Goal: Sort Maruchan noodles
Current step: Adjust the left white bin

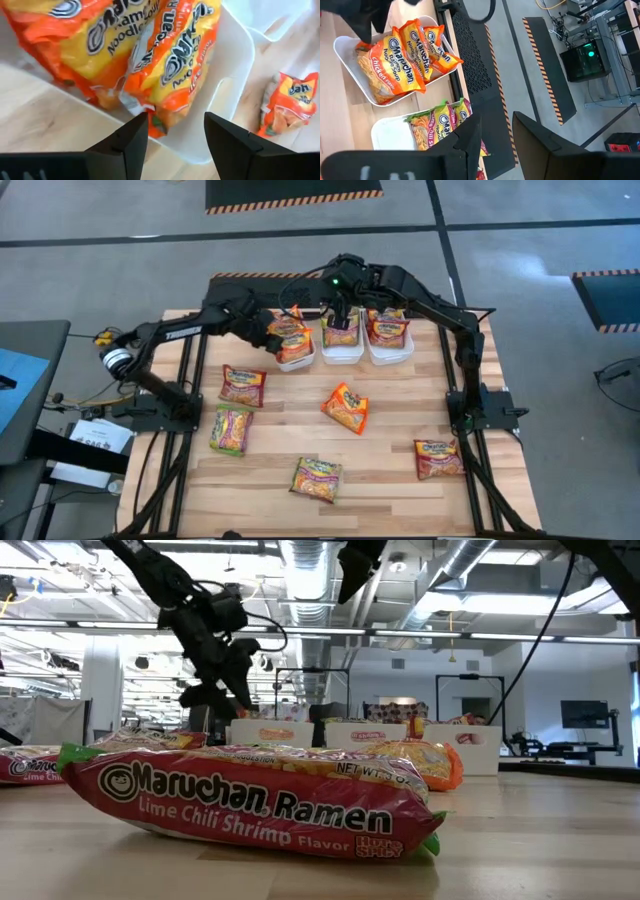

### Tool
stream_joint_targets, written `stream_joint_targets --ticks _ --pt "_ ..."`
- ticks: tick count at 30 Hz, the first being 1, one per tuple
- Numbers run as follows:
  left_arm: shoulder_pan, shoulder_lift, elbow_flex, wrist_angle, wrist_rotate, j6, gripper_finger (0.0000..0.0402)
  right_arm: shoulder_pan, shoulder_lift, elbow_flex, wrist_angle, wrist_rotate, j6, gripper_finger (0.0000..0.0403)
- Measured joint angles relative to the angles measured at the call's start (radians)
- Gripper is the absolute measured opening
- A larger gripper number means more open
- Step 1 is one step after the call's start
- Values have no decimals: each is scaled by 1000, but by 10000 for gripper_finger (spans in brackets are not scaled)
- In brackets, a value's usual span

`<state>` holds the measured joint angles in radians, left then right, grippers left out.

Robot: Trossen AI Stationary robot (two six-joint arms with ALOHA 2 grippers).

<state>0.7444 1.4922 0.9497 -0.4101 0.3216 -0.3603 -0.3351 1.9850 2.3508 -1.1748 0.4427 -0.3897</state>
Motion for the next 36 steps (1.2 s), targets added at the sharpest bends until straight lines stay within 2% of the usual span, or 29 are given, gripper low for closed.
stream_joint_targets --ticks 2,8,17,23,32,36 --pt "-1 -23 0 -12 -1 0 178 0 0 0 0 0 0 134" --pt "-74 -42 1 91 124 -44 178 0 0 0 0 0 0 134" --pt "-250 -17 2 133 -41 14 178 1 0 0 1 0 -1 134" --pt "-261 4 2 108 -87 15 178 1 0 0 1 0 0 134" --pt "-260 86 1 111 -46 0 178 8 0 0 -5 0 7 134" --pt "-256 98 3 91 -101 5 178 13 0 0 -11 -1 7 134"
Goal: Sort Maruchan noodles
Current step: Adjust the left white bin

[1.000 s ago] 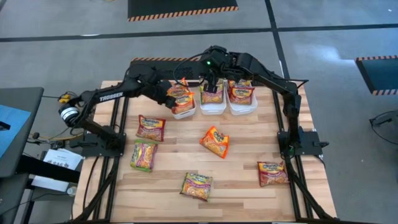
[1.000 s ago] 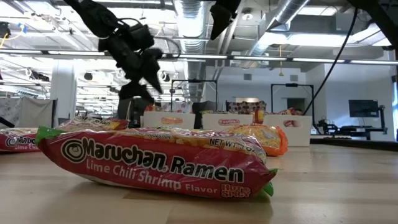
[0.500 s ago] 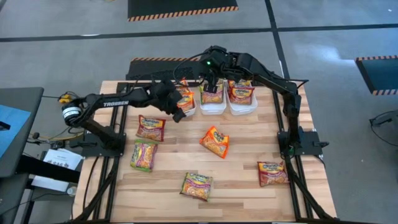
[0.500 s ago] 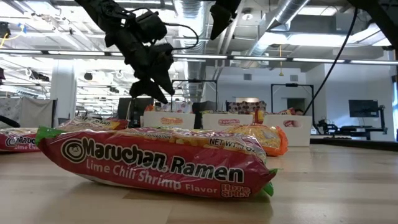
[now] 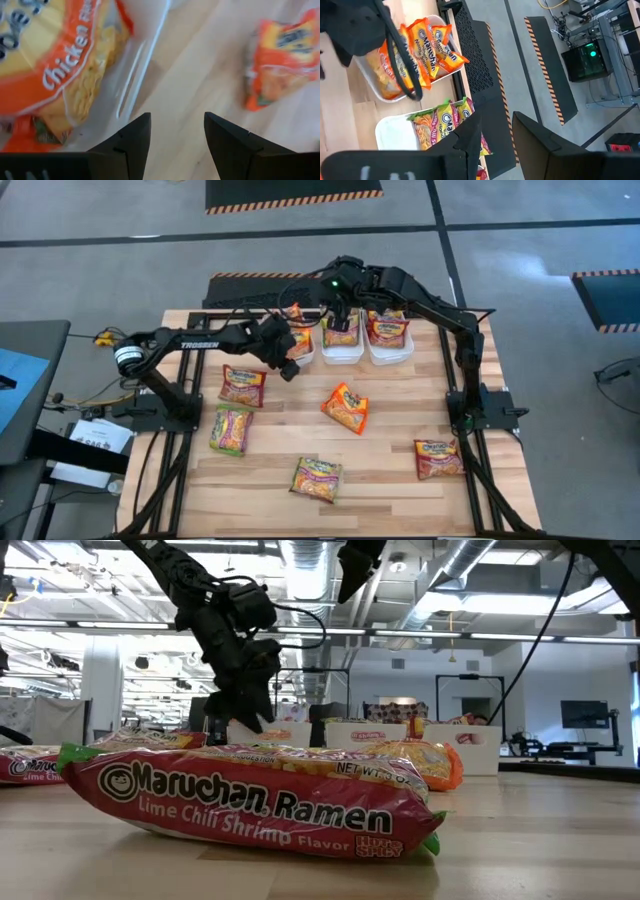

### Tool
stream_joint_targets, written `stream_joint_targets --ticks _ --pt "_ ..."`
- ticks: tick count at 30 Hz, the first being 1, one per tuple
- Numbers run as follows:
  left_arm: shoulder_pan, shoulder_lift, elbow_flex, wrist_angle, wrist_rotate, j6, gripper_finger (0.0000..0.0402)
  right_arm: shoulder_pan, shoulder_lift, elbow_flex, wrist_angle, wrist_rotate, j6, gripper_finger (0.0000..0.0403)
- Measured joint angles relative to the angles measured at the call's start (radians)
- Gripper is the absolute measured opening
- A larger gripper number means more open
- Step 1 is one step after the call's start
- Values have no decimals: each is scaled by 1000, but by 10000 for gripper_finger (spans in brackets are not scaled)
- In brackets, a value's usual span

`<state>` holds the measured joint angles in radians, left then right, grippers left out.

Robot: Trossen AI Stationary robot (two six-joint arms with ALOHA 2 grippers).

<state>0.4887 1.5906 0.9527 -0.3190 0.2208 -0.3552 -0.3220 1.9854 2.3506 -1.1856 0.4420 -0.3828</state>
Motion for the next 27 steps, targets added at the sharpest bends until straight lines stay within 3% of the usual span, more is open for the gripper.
stream_joint_targets --ticks 3,11,17,27 --pt "6 -1 0 -28 -58 3 178 1 0 0 -1 -1 0 134" --pt "37 -5 0 -118 -66 7 178 -1 0 0 -3 -2 -7 134" --pt "42 -7 1 -192 -144 14 178 -1 0 0 -5 -2 -7 134" --pt "10 -89 -5 -221 -107 61 178 1 0 0 -11 -3 -7 134"
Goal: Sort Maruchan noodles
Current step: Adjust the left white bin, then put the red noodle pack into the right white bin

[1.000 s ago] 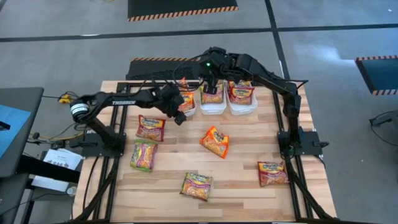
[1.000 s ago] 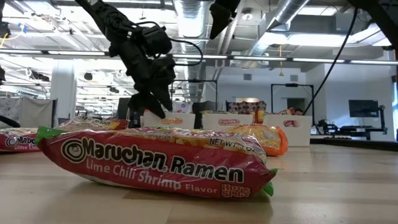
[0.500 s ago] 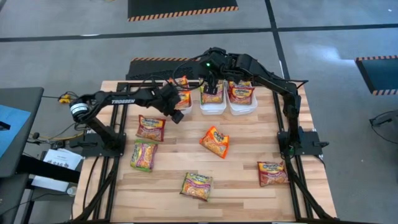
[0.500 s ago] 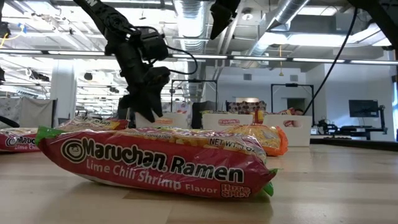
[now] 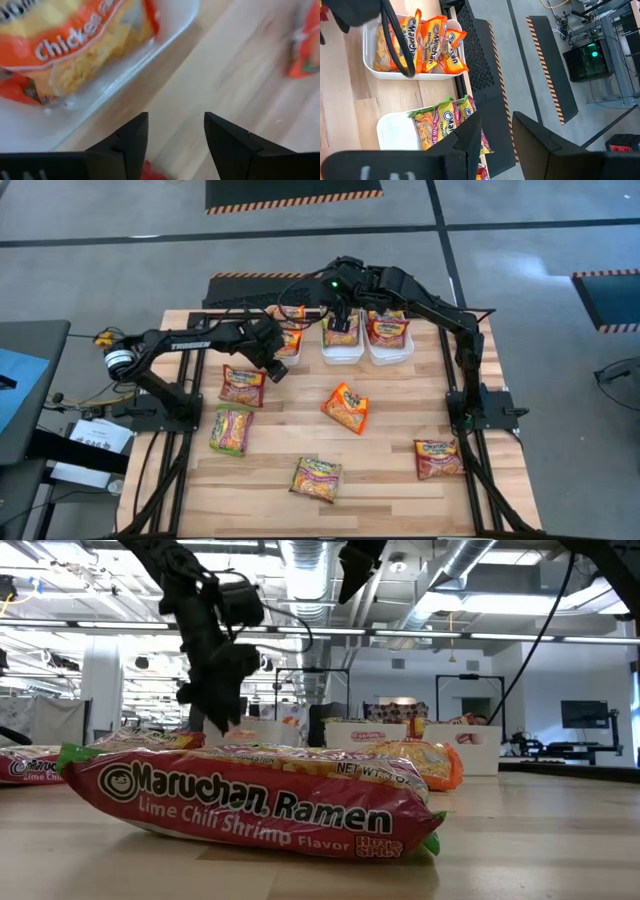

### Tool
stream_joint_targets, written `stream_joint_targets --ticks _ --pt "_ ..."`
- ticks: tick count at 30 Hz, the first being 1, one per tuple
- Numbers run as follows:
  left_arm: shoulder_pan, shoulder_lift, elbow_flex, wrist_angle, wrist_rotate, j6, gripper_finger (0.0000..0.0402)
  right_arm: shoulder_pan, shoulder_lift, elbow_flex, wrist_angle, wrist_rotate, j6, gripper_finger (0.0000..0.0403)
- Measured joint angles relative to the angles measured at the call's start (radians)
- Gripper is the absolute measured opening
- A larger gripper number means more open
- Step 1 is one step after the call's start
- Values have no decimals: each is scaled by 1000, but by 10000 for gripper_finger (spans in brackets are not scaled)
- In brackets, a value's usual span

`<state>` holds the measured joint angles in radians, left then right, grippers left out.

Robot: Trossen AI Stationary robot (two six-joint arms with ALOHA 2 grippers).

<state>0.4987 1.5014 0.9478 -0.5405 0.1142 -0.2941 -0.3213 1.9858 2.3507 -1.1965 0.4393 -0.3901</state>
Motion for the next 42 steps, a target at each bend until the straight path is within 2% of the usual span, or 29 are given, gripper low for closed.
stream_joint_targets --ticks 7,13,16,21,26,29,32,38,42 --pt "-4 -138 1 10 31 -28 178 4 0 0 -39 0 56 134" --pt "-6 -333 2 0 40 -42 178 33 -3 0 -270 -13 235 134" --pt "-6 -429 2 0 37 -41 178 61 -4 0 -373 -67 366 134" --pt "-7 -536 2 -18 -17 -11 178 124 -7 0 -376 -213 527 134" --pt "-6 -591 2 -61 -42 13 178 217 -23 -37 -374 -231 621 134" --pt "-6 -604 2 -93 -42 21 178 270 -66 -115 -371 -227 679 134" --pt "-7 -607 2 -137 -42 21 178 312 -147 -272 -375 -208 798 134" --pt "-7 -605 2 -181 -41 27 178 400 -385 -656 -371 -195 1160 134" --pt "-7 -605 2 -181 -40 47 178 469 -515 -846 -339 -228 1354 134"
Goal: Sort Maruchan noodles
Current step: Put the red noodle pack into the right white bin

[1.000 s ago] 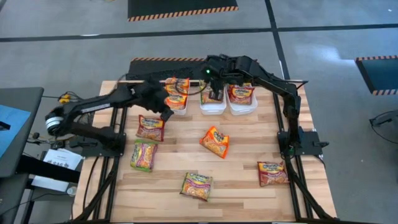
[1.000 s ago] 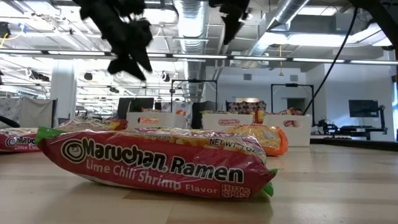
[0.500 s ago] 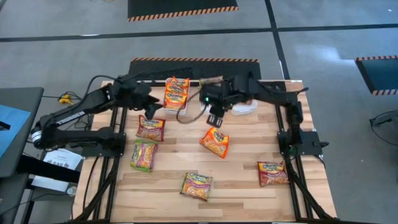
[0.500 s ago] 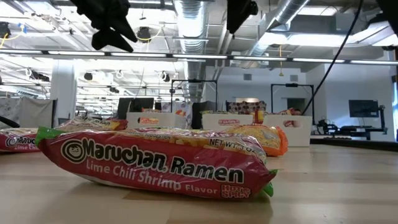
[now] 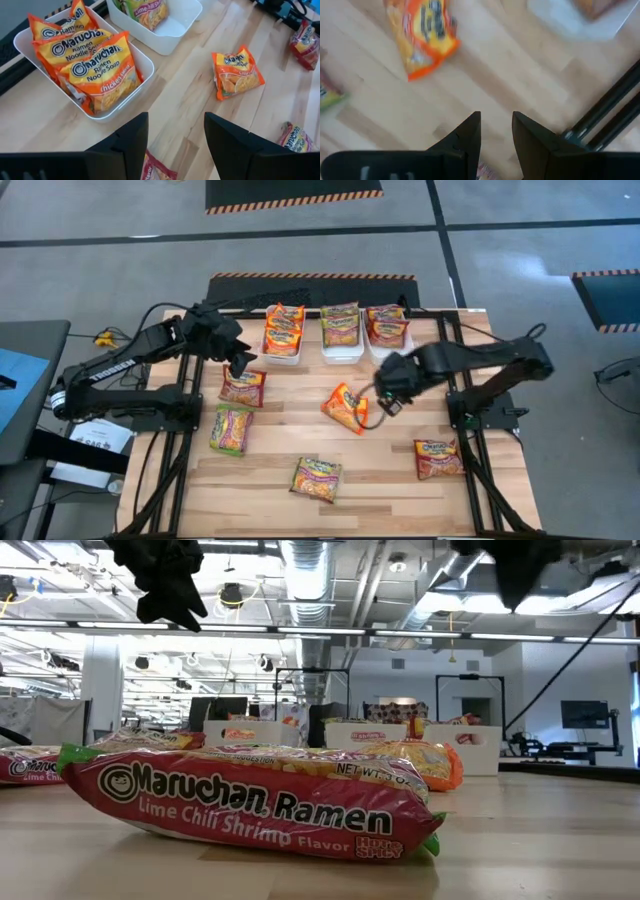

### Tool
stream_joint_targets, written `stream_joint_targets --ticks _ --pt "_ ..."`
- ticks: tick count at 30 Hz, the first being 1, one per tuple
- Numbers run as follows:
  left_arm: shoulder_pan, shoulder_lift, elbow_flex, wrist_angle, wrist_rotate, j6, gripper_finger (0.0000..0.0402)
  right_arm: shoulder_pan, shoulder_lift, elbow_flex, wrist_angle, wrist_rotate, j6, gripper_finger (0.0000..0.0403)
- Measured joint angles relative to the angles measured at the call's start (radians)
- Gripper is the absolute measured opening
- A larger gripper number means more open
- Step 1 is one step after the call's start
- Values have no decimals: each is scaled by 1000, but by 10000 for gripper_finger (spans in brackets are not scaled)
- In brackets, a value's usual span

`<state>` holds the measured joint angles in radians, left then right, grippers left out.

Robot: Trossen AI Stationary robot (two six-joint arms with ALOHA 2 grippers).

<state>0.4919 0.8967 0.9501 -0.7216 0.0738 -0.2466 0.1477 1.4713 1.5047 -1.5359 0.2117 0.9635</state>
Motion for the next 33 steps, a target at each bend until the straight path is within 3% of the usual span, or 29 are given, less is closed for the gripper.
stream_joint_targets --ticks 6,15,24,33 --pt "0 0 0 0 0 18 178 60 -113 -167 10 -140 78 146" --pt "0 0 0 -4 -1 19 178 90 -196 -401 109 -388 18 210" --pt "0 0 0 -7 5 17 178 176 -214 -574 260 -501 -67 221" --pt "0 0 0 -7 5 -38 178 248 -214 -697 323 -527 -91 221"
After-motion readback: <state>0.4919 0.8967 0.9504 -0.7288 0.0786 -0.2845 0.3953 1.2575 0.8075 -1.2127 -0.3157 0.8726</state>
